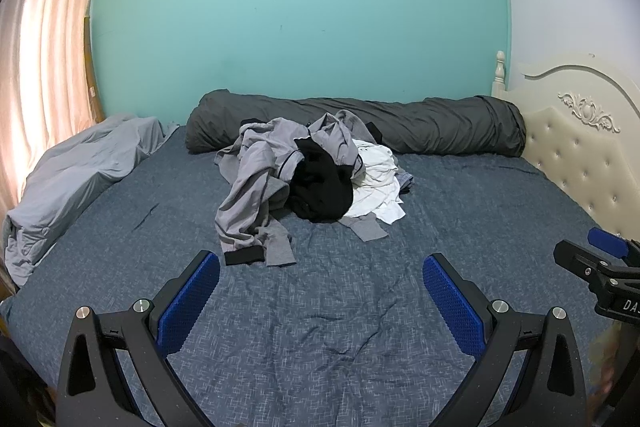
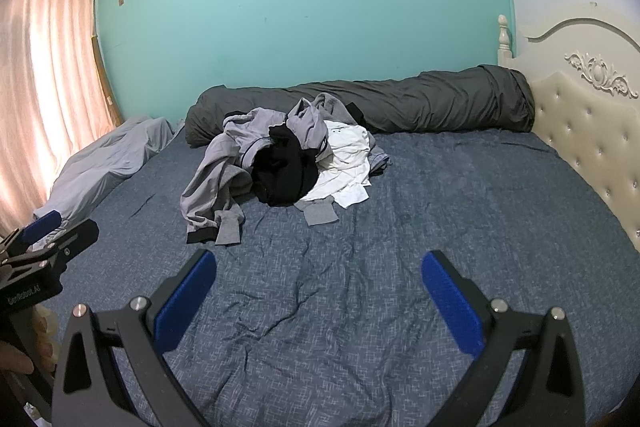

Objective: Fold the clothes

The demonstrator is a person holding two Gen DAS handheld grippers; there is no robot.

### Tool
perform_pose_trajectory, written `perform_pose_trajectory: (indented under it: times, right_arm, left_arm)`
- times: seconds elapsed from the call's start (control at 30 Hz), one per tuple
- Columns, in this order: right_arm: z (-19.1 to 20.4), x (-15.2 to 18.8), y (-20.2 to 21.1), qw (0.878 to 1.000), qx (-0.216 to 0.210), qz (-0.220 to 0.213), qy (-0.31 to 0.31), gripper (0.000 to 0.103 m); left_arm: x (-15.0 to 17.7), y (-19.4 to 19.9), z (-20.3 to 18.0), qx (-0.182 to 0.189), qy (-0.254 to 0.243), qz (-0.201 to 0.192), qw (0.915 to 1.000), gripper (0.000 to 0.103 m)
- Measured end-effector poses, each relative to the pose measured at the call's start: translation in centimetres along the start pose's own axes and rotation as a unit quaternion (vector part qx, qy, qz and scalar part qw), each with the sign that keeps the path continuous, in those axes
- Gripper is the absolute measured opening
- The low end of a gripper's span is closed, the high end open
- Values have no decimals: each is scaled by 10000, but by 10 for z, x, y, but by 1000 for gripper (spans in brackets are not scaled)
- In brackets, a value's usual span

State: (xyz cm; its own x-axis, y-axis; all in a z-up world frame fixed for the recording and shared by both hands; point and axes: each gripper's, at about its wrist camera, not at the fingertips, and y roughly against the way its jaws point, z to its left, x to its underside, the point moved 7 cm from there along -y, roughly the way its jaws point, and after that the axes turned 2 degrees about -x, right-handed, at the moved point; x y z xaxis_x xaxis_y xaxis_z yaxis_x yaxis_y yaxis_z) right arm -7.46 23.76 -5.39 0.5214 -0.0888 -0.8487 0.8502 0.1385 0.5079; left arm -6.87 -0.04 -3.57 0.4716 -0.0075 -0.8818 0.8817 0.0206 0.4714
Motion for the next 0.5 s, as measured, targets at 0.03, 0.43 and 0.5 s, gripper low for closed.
perform_pose_trajectory:
  times: [0.03,0.43,0.5]
  right_arm:
    - [0,0,0,10000,-3,-2,3,103]
    - [-1,0,0,10000,-13,-1,-19,103]
    - [-2,0,-1,10000,-13,2,-25,103]
  left_arm:
    - [0,0,0,-2,-4,0,10000,103]
    - [0,-2,0,-6,-1,12,10000,103]
    - [0,-2,0,-12,2,8,10000,103]
